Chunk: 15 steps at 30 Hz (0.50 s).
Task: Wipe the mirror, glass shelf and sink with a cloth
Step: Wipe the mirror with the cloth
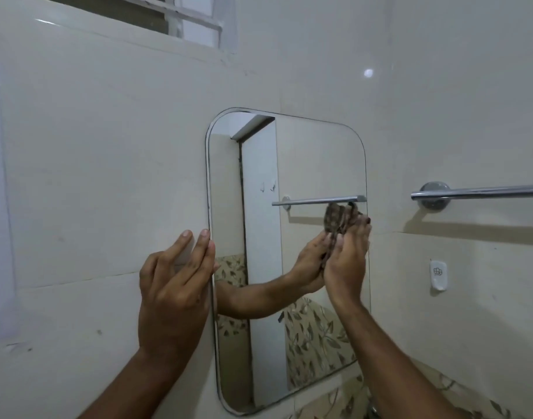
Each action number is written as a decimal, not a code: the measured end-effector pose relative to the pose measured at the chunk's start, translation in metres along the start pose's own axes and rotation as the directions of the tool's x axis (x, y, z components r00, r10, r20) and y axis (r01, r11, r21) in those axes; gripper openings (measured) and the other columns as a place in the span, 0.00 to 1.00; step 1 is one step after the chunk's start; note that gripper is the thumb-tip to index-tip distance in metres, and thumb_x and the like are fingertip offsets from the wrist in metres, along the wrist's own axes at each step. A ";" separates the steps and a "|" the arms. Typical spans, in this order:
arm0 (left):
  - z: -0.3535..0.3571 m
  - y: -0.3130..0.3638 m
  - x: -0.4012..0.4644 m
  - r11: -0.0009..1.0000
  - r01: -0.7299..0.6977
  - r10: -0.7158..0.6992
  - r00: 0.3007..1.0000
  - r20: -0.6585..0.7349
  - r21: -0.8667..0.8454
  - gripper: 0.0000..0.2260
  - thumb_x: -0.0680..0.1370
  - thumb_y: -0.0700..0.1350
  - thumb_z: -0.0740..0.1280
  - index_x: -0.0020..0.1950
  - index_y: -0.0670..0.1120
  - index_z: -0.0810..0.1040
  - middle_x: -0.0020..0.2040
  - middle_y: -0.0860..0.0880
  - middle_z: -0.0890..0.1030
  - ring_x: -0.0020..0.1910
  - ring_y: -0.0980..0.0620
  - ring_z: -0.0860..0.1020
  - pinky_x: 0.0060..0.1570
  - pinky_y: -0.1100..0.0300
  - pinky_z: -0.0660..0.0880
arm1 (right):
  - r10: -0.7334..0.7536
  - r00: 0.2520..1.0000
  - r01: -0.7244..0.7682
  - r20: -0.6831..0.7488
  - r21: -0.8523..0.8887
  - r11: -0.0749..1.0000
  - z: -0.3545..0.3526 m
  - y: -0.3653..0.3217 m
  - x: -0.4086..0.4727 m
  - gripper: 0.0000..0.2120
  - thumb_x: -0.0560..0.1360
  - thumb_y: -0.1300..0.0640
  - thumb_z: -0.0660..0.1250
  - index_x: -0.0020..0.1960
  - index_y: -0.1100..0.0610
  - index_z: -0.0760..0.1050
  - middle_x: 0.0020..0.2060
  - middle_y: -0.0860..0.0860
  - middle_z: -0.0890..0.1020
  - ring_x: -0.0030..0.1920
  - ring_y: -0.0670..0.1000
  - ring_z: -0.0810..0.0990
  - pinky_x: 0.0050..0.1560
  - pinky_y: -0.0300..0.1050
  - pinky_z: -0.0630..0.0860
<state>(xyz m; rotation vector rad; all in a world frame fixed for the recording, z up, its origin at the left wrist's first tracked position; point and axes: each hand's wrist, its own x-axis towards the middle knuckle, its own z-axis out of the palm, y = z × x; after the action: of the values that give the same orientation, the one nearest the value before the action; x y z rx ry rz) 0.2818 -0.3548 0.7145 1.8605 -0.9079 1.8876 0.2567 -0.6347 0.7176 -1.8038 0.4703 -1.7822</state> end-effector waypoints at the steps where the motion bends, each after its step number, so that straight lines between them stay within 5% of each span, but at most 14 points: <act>1: 0.000 -0.001 0.000 1.000 0.000 0.000 1.000 0.008 -0.007 0.18 0.75 0.36 0.69 0.65 0.40 0.77 0.68 0.46 0.76 0.71 0.45 0.68 0.64 0.49 0.63 | -0.041 0.999 0.041 0.010 0.013 0.999 0.003 -0.012 -0.006 0.25 0.85 0.53 0.48 0.80 0.49 0.44 0.80 0.47 0.45 0.80 0.49 0.44 0.79 0.57 0.51; 7: -0.007 -0.006 0.003 0.998 0.013 -0.010 0.998 0.064 -0.056 0.19 0.74 0.39 0.72 0.65 0.44 0.78 0.67 0.50 0.76 0.70 0.46 0.70 0.63 0.49 0.64 | -0.262 0.960 0.256 0.101 0.063 0.964 0.013 -0.072 -0.053 0.27 0.84 0.58 0.47 0.80 0.55 0.42 0.81 0.50 0.44 0.80 0.51 0.40 0.79 0.59 0.48; 10: -0.011 -0.010 0.003 0.998 0.001 0.005 0.996 0.088 -0.064 0.18 0.75 0.40 0.70 0.65 0.45 0.78 0.67 0.50 0.76 0.70 0.46 0.70 0.62 0.49 0.64 | -0.316 0.932 0.299 0.177 0.117 0.947 0.015 -0.099 -0.086 0.26 0.85 0.52 0.42 0.80 0.56 0.41 0.81 0.51 0.43 0.80 0.52 0.39 0.79 0.59 0.47; 15: -0.024 -0.004 0.010 0.997 0.031 -0.020 0.989 0.150 -0.074 0.16 0.72 0.43 0.66 0.60 0.46 0.82 0.61 0.50 0.82 0.67 0.45 0.72 0.61 0.48 0.66 | -0.478 0.859 0.465 0.186 0.109 0.879 0.032 -0.131 -0.125 0.32 0.82 0.63 0.59 0.81 0.59 0.46 0.81 0.54 0.47 0.80 0.56 0.43 0.79 0.59 0.49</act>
<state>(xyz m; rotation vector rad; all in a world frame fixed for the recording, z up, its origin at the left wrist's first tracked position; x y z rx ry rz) 0.2657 -0.3382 0.7267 1.9780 -0.9837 1.6925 0.2634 -0.4525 0.6988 -2.1657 -0.1285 -1.8529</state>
